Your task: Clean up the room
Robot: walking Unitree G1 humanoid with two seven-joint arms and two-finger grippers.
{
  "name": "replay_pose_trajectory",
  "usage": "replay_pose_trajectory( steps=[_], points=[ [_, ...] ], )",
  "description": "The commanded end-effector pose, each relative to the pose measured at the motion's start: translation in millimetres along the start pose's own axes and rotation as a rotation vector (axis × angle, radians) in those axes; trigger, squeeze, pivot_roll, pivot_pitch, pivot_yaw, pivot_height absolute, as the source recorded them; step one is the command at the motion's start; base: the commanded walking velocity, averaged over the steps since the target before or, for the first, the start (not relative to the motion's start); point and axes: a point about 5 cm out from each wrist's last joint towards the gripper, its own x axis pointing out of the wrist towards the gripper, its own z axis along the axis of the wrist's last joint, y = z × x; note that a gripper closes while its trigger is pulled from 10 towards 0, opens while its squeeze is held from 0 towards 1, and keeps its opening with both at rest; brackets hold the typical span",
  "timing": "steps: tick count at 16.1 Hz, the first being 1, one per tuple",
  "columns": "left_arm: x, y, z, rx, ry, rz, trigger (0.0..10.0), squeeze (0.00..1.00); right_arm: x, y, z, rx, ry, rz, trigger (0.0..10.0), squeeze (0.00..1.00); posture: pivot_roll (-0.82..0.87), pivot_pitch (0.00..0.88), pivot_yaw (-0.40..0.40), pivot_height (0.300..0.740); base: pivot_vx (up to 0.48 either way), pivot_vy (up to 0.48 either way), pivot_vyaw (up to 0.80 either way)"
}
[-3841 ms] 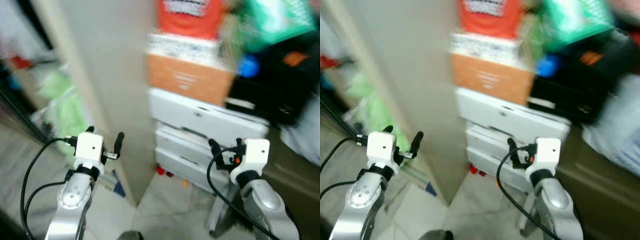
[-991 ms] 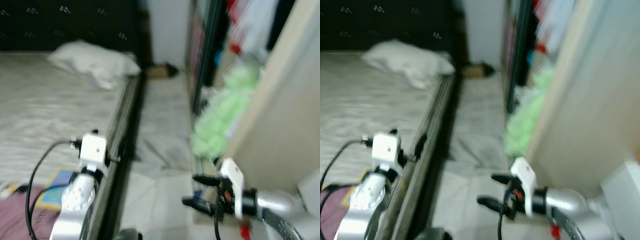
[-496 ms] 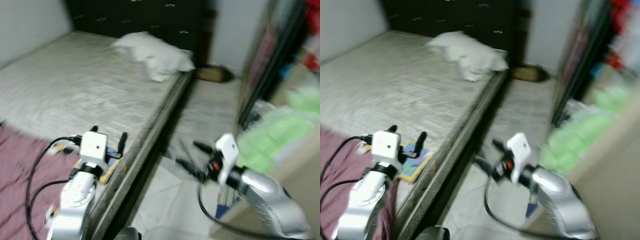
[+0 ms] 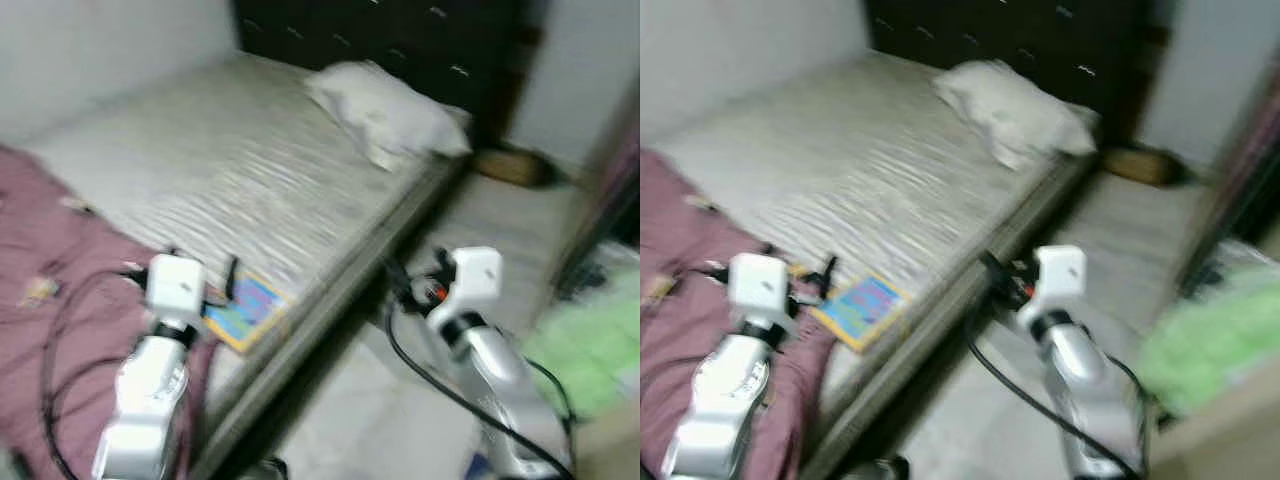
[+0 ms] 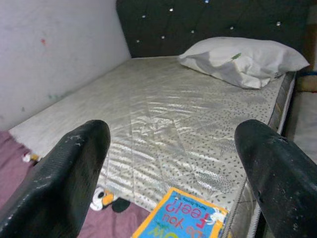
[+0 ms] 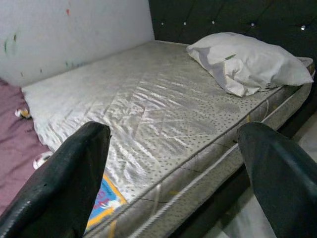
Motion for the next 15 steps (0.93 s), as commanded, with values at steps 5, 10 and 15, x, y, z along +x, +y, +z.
replay_pose_trajectory(
  steps=[5,10,15],
  points=[
    [6.8,1.6,2,0.011,-0.003,-0.006,10.0,0.0,0.9,-4.8,2,0.025,-0.018,-0.076,10.0,0.0,-0.04,0.0,0.022,0.74,0.0,0.0,0.78],
    [7.2,1.2,3,-0.002,-0.005,-0.007,10.0,0.0,2.1,-7.7,3,0.009,-0.042,-0.119,10.0,0.0,-0.03,0.0,0.018,0.74,0.0,0.0,0.0],
    [7.5,-3.1,4,-0.024,-0.008,-0.038,10.0,0.0,-2.6,-12.0,4,-0.047,-0.045,-0.098,10.0,0.0,-0.03,0.0,0.022,0.74,0.0,0.0,0.48]
  ],
)
